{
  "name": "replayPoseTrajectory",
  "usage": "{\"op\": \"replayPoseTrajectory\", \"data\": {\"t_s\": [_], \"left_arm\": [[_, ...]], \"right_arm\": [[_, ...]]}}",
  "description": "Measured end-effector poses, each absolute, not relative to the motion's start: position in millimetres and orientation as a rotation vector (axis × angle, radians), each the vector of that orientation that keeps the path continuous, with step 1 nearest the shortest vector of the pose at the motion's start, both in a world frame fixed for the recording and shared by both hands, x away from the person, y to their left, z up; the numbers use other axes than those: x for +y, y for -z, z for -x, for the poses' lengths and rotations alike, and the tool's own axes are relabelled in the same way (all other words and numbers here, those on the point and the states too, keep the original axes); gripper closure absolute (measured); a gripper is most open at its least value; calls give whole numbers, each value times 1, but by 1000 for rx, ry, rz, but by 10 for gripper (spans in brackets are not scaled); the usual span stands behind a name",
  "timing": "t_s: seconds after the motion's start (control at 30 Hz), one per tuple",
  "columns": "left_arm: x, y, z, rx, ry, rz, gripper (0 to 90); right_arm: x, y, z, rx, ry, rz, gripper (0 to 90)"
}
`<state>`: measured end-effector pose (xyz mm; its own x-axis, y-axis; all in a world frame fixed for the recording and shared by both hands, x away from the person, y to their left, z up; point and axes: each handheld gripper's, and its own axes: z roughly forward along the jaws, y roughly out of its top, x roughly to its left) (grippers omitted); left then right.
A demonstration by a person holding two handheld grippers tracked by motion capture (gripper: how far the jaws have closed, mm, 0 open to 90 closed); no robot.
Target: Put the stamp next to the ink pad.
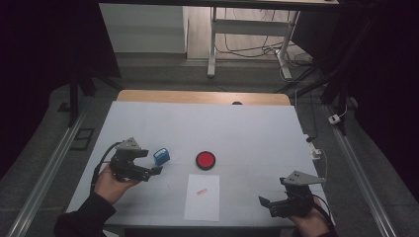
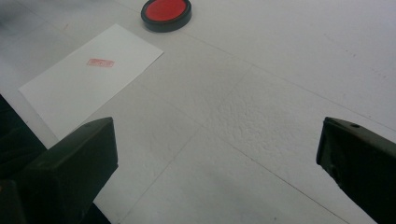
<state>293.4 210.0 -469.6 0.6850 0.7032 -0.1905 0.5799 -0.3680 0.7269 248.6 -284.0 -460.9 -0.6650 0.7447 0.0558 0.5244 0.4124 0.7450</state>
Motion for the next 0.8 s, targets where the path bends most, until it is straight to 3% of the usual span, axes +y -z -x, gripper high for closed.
{"op": "replayPoseTrajectory", "data": {"t_s": [0.8], "left_arm": [[235, 470, -239, 1026, -184, -2002, 5]], "right_arm": [[-285, 461, -249, 2376, -1122, -1120, 0]]}}
